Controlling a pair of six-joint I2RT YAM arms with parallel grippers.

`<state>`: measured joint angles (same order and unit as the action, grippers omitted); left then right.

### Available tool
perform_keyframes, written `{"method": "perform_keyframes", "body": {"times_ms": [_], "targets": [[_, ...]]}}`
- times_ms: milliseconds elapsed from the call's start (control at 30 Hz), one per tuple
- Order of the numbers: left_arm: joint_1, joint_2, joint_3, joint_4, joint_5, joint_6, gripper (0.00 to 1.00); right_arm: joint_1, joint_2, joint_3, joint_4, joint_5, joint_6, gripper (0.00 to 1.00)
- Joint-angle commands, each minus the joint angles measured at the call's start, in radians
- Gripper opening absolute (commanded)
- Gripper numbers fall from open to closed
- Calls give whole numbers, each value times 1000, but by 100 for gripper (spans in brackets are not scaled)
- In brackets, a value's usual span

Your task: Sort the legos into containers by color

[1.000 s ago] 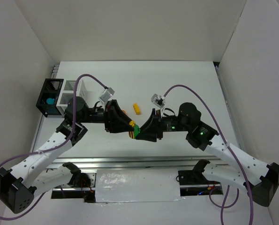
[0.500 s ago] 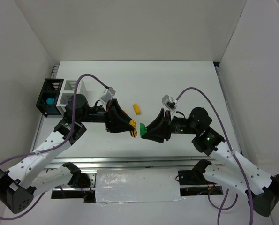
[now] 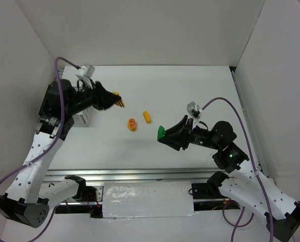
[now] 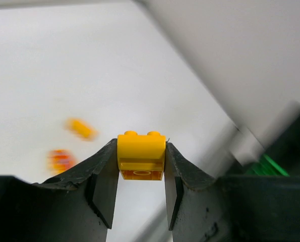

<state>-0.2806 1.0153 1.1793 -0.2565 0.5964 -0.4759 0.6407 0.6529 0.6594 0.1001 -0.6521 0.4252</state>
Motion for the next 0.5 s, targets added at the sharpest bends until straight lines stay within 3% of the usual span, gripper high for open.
{"method": "perform_keyframes", "body": {"times_ms": [0, 67, 167, 333, 467], "targets": [[128, 63, 146, -257, -535, 46, 0, -6, -41, -21, -25, 175, 15, 0], [168, 88, 170, -262, -852, 13, 0, -6, -44, -33, -30, 263, 36, 0], [266, 144, 160, -172, -1069, -88, 0, -6, -32, -49, -33, 279, 56, 0], [356, 195, 30, 246, -1176, -98, 0, -4, -7, -92, 30, 220, 76, 0], [406, 354, 100, 370, -1239, -31, 0, -4, -4, -109, 44, 209, 92, 0]]}}
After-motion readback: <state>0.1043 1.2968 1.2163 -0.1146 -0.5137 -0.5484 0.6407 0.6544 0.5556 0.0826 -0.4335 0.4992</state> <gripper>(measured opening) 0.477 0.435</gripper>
